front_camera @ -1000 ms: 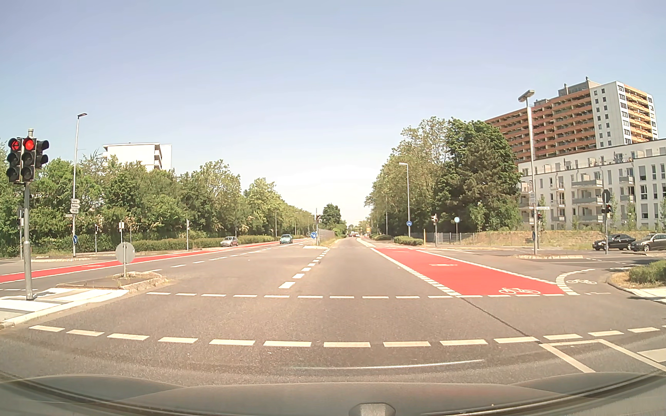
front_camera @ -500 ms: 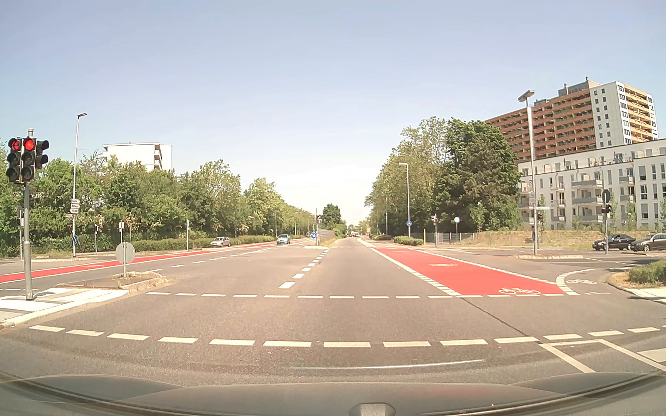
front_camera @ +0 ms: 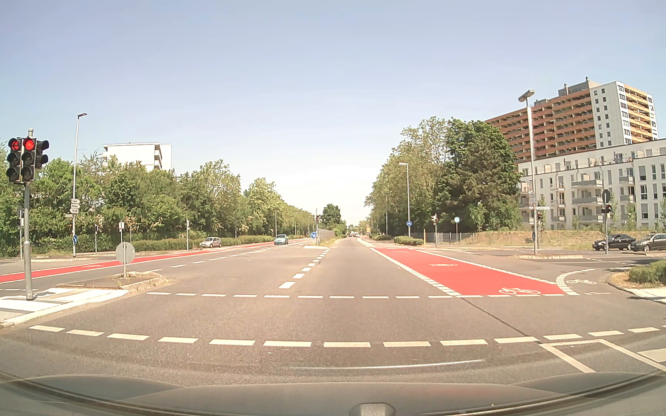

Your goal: Follow the waypoints while adhering to traffic rules and regulations

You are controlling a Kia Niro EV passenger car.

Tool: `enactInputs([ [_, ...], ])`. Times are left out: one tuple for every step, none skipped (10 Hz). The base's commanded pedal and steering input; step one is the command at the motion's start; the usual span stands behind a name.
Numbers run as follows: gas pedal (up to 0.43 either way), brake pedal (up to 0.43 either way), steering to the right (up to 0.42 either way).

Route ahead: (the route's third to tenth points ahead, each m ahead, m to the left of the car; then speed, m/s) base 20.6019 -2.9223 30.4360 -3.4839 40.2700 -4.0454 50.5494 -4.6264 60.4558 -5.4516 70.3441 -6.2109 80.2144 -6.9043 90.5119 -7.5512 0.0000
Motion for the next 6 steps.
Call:
enactInputs([
  [0.000, 0.366, -0.003],
  [0.000, 0.366, -0.003],
  [0.000, 0.366, -0.003],
  [0.000, 0.366, -0.003],
  [0.000, 0.366, -0.003],
  [0.000, 0.360, -0.003],
])
